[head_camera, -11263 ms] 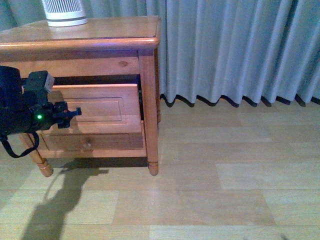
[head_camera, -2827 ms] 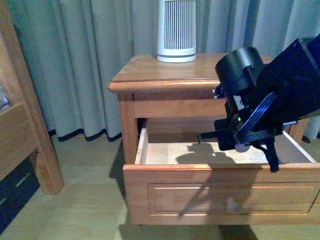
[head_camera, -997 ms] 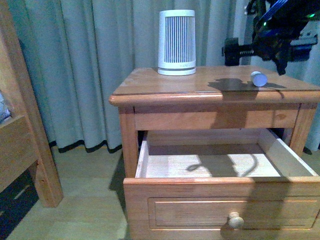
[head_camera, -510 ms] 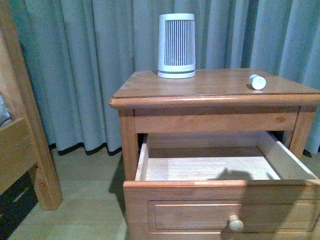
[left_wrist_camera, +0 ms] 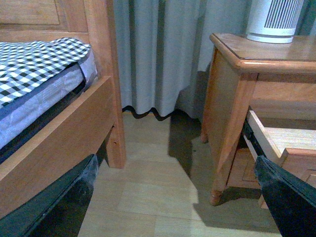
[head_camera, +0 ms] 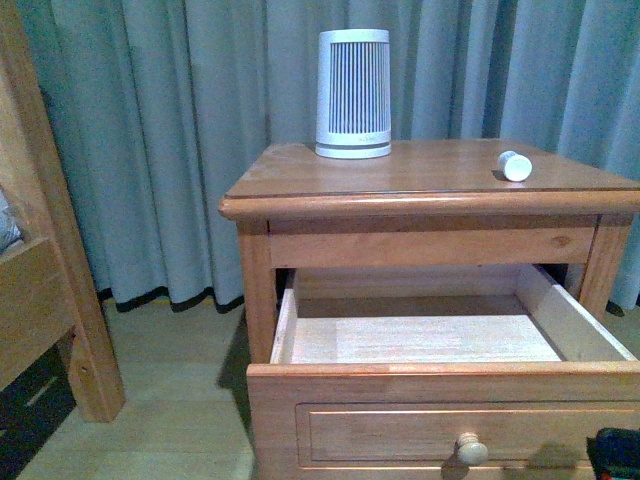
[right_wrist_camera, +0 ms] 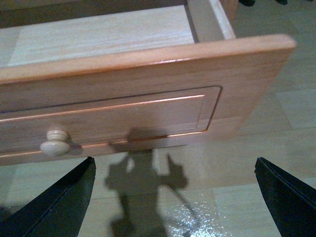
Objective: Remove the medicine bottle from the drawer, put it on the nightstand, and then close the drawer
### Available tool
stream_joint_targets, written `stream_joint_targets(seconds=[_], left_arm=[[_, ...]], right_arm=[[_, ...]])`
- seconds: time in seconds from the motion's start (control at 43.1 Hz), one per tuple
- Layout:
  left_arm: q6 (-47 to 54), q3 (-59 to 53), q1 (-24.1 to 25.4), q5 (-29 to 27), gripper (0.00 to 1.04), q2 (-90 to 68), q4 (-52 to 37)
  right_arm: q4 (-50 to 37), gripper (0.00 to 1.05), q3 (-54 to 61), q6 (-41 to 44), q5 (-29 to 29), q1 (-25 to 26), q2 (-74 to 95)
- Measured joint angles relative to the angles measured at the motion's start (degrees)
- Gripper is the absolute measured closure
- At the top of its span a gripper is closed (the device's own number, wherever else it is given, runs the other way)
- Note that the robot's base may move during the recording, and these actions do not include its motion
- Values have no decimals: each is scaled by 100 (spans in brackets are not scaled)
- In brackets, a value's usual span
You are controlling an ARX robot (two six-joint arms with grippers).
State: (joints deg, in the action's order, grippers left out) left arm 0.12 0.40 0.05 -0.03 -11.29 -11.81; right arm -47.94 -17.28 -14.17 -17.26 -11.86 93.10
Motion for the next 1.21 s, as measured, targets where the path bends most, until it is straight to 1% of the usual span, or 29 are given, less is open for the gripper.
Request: stream_joint_targets(seconds=[0.07,0.139,0.348,0.417,0.487,0.649,0.742,1.043,1.205], left_arm=[[0,0,0,0,7,0,0],[0,0,0,0,7,0,0],[0,0,0,0,7,0,0],[-2,0,0,0,7,0,0],[0,0,0,0,7,-2,0],[0,0,0,0,7,0,0],[0,0,0,0,7,0,0],[0,0,0,0,7,0,0],[0,0,0,0,7,0,0]], right_arm=[[-782,7,-267,46,26,22,1067],[-955,7,-492,66,61,26,1504],[-1075,7,-1292,179,149,50,2398],[-1029,7,-1550,205,197,59,2636],[-901,7,-2055,291,225,90,2942],[-479,7,-3287,573,107,181,3318],[-354,7,-3676,710,52,221,3373],[35,7,-4684,1204,-79,457,3554],[109,7,-4868,1340,-92,612,3574]])
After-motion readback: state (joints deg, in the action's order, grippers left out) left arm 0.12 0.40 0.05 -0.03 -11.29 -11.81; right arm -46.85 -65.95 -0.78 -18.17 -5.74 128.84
